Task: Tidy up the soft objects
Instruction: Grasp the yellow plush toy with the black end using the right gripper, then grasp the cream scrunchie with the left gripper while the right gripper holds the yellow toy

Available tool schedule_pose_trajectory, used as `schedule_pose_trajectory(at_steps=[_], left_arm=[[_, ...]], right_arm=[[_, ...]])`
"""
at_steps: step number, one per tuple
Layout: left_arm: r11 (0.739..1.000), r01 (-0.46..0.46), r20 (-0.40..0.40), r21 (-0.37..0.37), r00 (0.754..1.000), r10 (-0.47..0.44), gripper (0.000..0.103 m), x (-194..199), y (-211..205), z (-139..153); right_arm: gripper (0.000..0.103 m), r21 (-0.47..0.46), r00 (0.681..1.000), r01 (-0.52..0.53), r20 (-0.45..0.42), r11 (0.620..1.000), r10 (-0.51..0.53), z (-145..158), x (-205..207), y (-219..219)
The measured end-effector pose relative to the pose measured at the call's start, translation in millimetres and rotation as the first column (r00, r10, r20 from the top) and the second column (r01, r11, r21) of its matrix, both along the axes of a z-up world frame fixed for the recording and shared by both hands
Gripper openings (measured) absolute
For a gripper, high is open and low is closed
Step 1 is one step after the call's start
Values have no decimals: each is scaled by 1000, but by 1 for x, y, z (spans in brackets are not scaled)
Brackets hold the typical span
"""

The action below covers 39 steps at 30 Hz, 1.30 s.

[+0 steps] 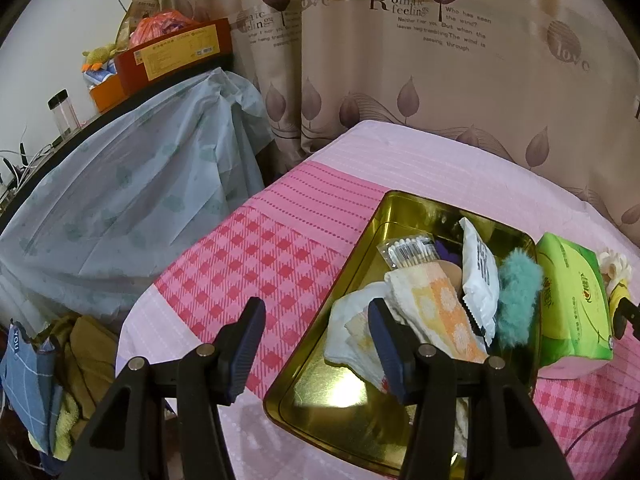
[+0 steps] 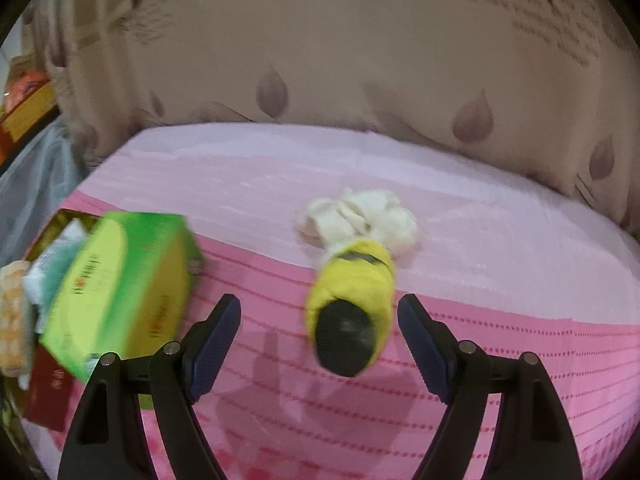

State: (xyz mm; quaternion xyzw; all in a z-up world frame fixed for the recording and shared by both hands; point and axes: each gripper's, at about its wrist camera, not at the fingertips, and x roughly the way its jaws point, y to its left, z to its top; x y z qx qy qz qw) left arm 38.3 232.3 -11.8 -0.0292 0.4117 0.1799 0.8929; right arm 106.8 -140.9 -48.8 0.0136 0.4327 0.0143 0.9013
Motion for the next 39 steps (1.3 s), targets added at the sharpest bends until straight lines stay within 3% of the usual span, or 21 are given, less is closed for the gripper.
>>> schedule_pose_trajectory(at_steps=[12, 16, 20, 31, 39], left_arm=[[999, 46, 1, 28, 999, -46, 55, 2, -9, -2], [997, 63, -4, 47, 998, -63, 55, 3, -14, -3], [996, 71, -2, 62, 997, -71, 55, 3, -17, -3], [992, 99, -3, 76, 995, -99, 55, 2, -25, -3], [968, 244, 2, 63, 970, -245, 55, -4, -68, 11]], right_arm=[[78, -18, 997, 55, -55, 998, -56, -38, 31, -8], [50, -27, 999, 30, -41, 999, -31, -36, 29, -7], [45, 0, 999, 22, -30, 1000, -22, -35, 23, -13], [44, -3, 999, 46, -28, 999, -46, -31, -19, -53], [44, -42, 992, 123, -32, 992, -125, -31, -41, -106]])
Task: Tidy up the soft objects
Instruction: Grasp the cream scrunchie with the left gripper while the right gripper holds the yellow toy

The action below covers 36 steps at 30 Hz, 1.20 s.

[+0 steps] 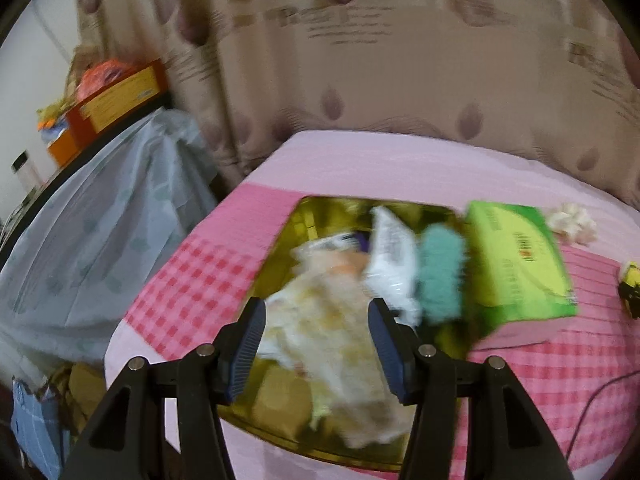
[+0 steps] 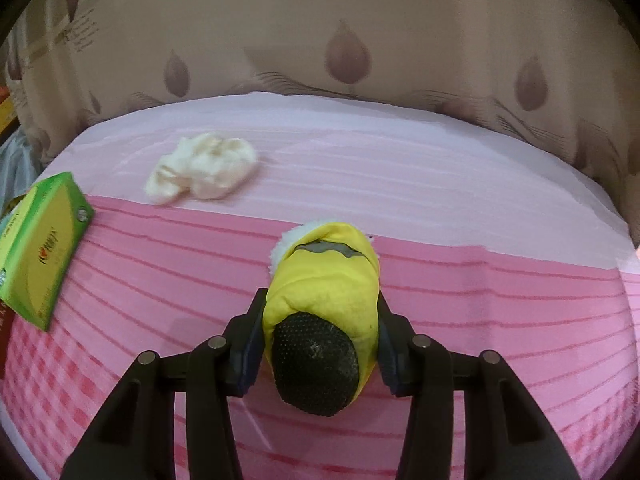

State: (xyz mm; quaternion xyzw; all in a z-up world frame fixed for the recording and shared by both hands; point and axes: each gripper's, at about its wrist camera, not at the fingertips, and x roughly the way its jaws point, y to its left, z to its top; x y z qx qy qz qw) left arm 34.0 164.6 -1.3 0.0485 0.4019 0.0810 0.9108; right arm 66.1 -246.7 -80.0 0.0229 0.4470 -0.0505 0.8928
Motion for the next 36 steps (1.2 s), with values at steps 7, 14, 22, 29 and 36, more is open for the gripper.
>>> schedule_pose_trajectory(at_steps=[7, 14, 22, 29, 36], left_arm=[[979, 196, -6, -59, 980, -197, 55, 12, -77, 18], [901, 423, -48, -95, 902, -428, 55, 33, -171, 13], [841, 499, -125, -211, 839, -529, 55, 85, -241, -4], [842, 486, -169, -234, 832, -528, 55, 122, -277, -18], [865, 416, -223, -280, 848, -480, 55, 161, -297, -37]], right_arm=[[44, 2, 999, 41, 1, 999, -41, 1, -14, -33], [46, 13, 999, 36, 1, 999, -36, 0, -14, -35], [47, 23, 999, 35, 2, 999, -35, 0, -14, -36], [48, 42, 999, 32, 6, 999, -32, -1, -14, -38], [49, 62, 999, 29, 10, 998, -30, -1, -13, -39]])
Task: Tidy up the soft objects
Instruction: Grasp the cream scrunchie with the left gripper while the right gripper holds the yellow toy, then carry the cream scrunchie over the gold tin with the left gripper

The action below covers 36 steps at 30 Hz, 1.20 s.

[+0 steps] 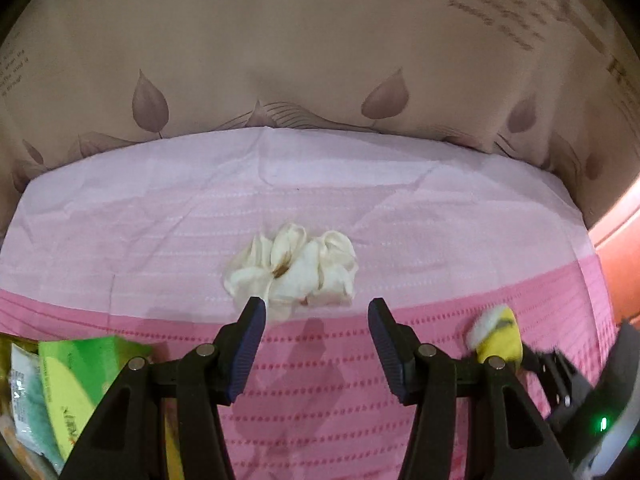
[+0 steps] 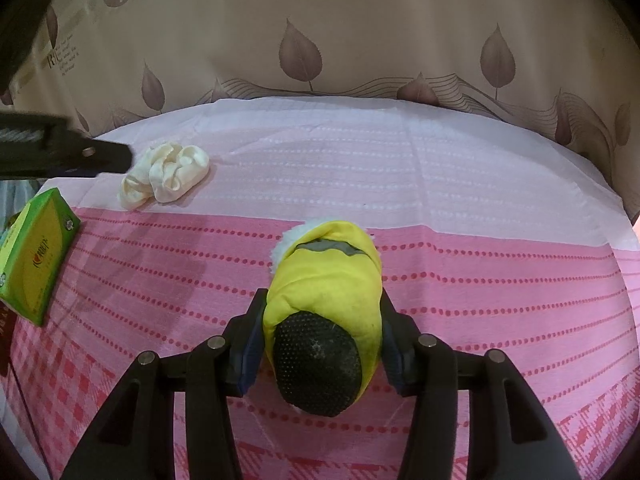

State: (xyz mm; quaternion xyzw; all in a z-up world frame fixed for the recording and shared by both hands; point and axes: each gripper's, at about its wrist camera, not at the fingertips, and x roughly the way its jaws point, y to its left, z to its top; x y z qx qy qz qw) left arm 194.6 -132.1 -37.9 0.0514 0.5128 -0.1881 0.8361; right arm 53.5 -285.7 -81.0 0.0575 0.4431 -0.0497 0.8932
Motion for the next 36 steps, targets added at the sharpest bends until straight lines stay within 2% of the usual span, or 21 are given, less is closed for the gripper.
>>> schedule_pose_trajectory(at_steps=[10, 19, 22, 24, 28, 36], left_arm=[[997, -49, -43, 55, 998, 51, 55, 38, -17, -32], [994, -92, -49, 53, 994, 95, 54, 50, -18, -51], [993, -97, -43, 70, 994, 100, 39, 45, -19, -52], [992, -95, -32, 78, 995, 98, 19, 42, -18, -53], [993, -95, -46, 63, 994, 98, 14, 35, -16, -52], [994, -93, -44, 62, 994, 96, 12, 16, -13, -52]], right_arm=[[51, 20, 1000, -7, 4, 1000, 7, 0, 2, -1], [55, 19, 1000, -15, 1, 1000, 15, 0, 3, 0], [55, 19, 1000, -16, 1, 1000, 16, 0, 3, 0], [55, 17, 1000, -16, 1, 1000, 16, 0, 3, 0], [55, 15, 1000, -15, 0, 1000, 15, 0, 3, 1], [55, 12, 1000, -15, 0, 1000, 15, 0, 4, 0]])
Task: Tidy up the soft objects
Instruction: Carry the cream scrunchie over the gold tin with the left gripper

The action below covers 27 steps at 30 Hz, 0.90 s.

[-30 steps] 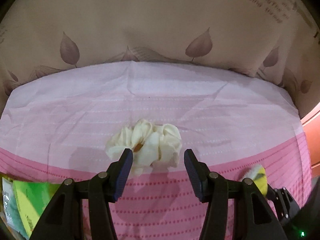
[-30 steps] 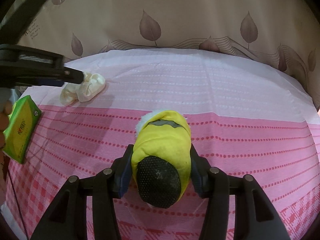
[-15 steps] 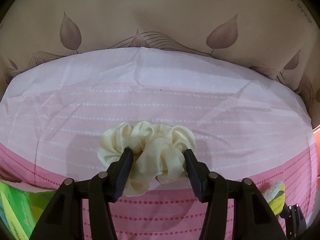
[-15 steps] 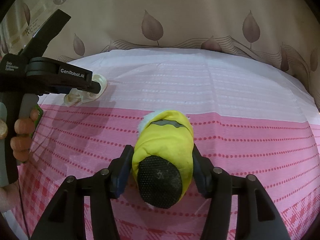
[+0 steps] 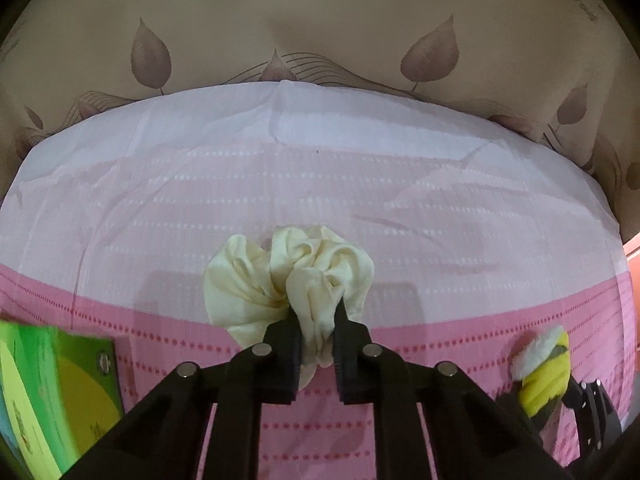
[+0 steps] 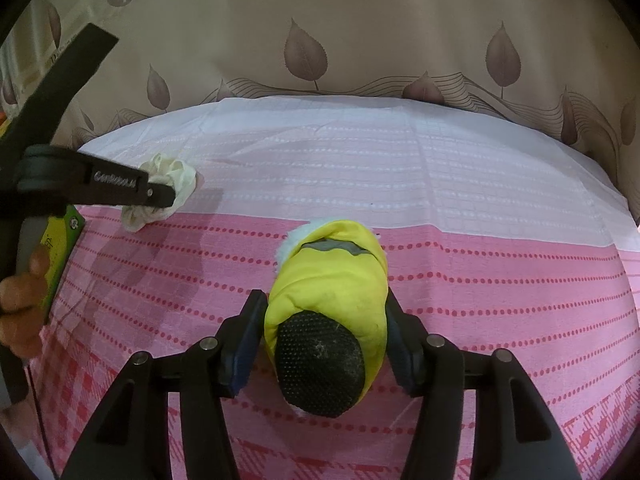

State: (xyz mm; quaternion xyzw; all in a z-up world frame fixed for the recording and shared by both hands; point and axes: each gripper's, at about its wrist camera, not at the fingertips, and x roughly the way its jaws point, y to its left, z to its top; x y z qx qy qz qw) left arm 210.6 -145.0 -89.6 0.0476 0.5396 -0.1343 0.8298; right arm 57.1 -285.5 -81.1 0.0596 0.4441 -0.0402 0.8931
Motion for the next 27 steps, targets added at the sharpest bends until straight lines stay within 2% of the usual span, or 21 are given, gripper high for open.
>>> schedule_pose_trajectory(at_steps=[7, 18, 27], left_arm=[[999, 32, 38, 33, 999, -33, 12, -35, -4, 2], [1000, 18, 30, 6, 999, -18, 12, -72, 18, 13], [998, 58, 83, -11, 995, -57, 12, -108, 25, 42]], right_arm=[[56, -5, 1000, -2, -2, 1000, 2, 0, 0, 1], [56, -14, 1000, -1, -4, 1000, 1, -1, 0, 2], [56, -16, 1000, 0, -5, 1000, 0, -2, 0, 3]])
